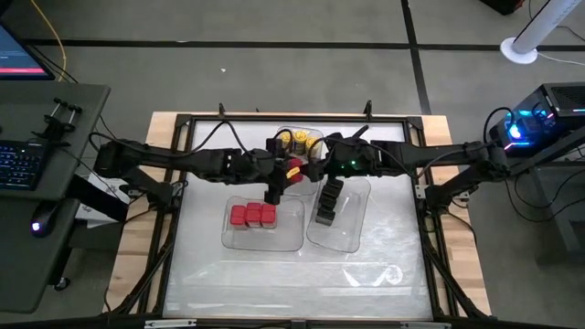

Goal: Sort spices by type
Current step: Put the red seasoning can into the left transparent bin

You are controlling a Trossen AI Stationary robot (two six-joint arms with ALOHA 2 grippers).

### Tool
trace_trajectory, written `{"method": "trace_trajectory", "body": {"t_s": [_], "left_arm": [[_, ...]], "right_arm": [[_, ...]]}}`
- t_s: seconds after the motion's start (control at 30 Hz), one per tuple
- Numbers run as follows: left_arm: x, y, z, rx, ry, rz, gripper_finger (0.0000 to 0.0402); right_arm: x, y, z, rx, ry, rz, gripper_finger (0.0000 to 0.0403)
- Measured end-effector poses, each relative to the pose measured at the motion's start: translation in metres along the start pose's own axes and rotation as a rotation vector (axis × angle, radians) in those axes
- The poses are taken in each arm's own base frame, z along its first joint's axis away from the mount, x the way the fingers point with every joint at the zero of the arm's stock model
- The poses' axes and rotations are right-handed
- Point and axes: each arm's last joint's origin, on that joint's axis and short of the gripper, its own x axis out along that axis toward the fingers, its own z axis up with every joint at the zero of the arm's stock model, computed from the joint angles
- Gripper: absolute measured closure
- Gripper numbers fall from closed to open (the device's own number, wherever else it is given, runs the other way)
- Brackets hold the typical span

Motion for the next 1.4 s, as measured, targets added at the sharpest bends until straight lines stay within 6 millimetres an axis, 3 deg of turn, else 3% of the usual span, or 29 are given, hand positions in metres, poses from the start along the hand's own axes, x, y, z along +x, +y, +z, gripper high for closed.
{"method": "trace_trajectory", "body": {"t_s": [0.4, 0.63, 0.7, 0.83, 1.2, 1.4], "left_arm": [[0.017, 0.002, 0.0, -0.044, -0.027, 0.029, 0.0108], [0.015, 0.0, 0.002, -0.039, -0.032, 0.029, 0.0108], [0.015, 0.0, 0.002, -0.038, -0.034, 0.029, 0.0108], [0.015, -0.001, 0.003, -0.03, -0.034, 0.031, 0.0108], [0.001, -0.005, 0.008, 0.009, -0.01, 0.127, 0.0108], [-0.006, -0.002, 0.002, -0.04, 0.054, 0.111, 0.0108]], "right_arm": [[0.044, -0.004, -0.011, -0.009, -0.004, -0.022, 0.007], [0.045, -0.003, -0.01, -0.006, -0.03, -0.018, 0.0084], [0.044, -0.004, -0.01, -0.006, -0.041, -0.03, 0.0109], [0.044, -0.006, -0.01, 0.016, -0.065, -0.07, 0.0201], [0.042, -0.007, -0.003, -0.021, -0.087, -0.07, 0.0199], [0.037, -0.007, 0.001, -0.03, -0.091, -0.055, 0.0199]]}}
